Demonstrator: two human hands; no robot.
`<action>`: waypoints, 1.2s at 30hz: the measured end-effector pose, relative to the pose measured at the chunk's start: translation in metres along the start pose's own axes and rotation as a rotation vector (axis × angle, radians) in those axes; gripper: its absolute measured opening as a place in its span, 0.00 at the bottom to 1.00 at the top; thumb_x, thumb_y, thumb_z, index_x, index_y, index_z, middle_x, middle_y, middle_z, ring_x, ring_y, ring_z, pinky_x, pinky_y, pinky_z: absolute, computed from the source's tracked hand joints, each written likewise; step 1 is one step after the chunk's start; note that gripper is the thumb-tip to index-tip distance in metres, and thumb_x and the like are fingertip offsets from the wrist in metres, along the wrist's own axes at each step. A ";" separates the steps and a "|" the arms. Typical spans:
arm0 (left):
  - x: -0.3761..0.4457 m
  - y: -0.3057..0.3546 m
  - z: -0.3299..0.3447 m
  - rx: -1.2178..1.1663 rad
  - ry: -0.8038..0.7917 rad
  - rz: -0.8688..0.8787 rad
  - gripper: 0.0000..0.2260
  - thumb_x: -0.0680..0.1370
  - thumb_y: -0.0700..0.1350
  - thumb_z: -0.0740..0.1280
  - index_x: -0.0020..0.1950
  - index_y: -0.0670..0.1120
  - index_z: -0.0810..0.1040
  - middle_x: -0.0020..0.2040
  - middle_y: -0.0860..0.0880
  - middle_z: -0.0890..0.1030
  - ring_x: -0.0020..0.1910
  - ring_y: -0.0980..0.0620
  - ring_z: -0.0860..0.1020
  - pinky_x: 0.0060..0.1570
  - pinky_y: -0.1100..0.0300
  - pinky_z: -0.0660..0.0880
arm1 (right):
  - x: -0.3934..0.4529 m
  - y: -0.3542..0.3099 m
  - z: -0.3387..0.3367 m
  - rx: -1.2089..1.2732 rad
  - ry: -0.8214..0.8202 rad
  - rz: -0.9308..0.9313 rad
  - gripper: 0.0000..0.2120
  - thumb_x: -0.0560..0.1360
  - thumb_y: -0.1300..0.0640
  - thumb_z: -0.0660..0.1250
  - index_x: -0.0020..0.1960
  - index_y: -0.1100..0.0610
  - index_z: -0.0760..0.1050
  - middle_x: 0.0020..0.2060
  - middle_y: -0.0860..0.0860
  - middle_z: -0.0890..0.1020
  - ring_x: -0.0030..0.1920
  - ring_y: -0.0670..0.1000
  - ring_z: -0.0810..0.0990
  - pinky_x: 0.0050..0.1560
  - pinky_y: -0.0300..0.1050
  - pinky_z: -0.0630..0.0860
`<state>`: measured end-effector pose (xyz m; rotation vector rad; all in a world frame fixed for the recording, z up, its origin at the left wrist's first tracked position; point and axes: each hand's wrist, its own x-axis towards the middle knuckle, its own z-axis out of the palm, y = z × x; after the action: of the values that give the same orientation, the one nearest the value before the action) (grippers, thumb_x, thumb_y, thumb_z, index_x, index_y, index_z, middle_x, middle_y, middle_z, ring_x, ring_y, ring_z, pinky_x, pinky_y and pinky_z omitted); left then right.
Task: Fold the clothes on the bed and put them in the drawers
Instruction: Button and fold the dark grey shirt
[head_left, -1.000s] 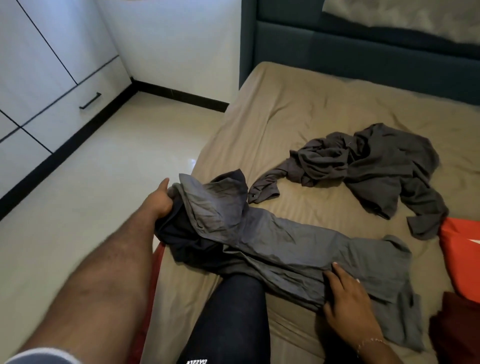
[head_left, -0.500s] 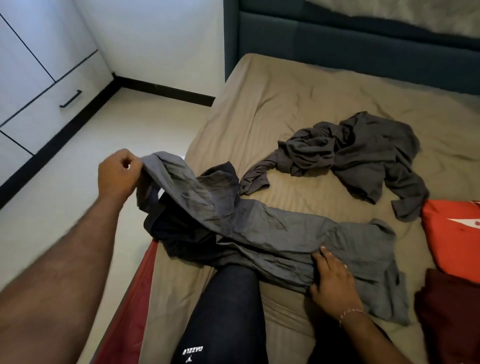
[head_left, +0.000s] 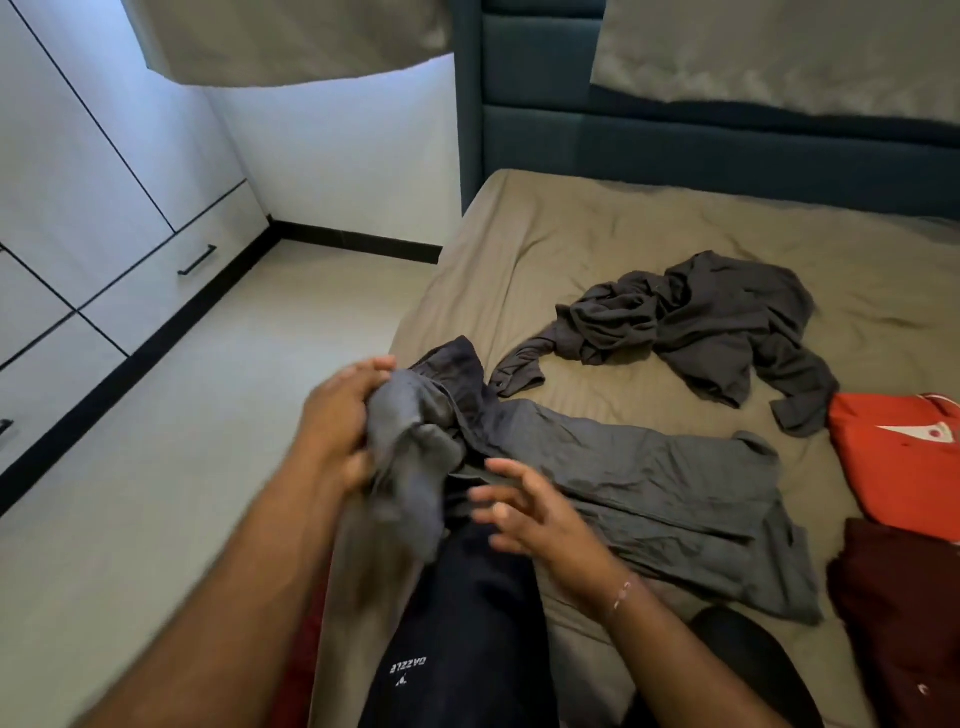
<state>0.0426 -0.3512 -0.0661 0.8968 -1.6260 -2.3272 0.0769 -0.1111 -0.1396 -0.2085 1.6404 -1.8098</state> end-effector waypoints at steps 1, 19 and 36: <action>-0.011 -0.015 0.008 -0.080 0.027 -0.028 0.10 0.80 0.35 0.63 0.56 0.40 0.82 0.51 0.35 0.84 0.51 0.41 0.83 0.57 0.46 0.82 | -0.002 -0.004 0.013 0.059 -0.098 0.013 0.29 0.77 0.50 0.73 0.75 0.46 0.66 0.64 0.50 0.82 0.66 0.54 0.81 0.64 0.55 0.78; 0.039 -0.134 0.034 0.752 -0.022 0.120 0.04 0.81 0.43 0.67 0.54 0.48 0.80 0.49 0.47 0.84 0.50 0.43 0.82 0.54 0.48 0.80 | -0.098 0.060 -0.119 0.555 1.074 0.208 0.12 0.77 0.62 0.74 0.56 0.54 0.75 0.40 0.56 0.82 0.35 0.51 0.79 0.27 0.39 0.77; 0.105 -0.147 0.100 2.013 -0.531 0.708 0.30 0.78 0.50 0.68 0.79 0.52 0.63 0.79 0.42 0.59 0.75 0.40 0.62 0.70 0.42 0.66 | -0.082 0.069 -0.197 -0.348 1.266 -0.071 0.06 0.78 0.63 0.72 0.55 0.60 0.83 0.47 0.56 0.85 0.49 0.56 0.83 0.53 0.51 0.79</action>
<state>-0.0684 -0.2612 -0.2148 -0.4048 -3.3157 0.1646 0.0583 0.0988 -0.2161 0.9315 2.7870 -1.7492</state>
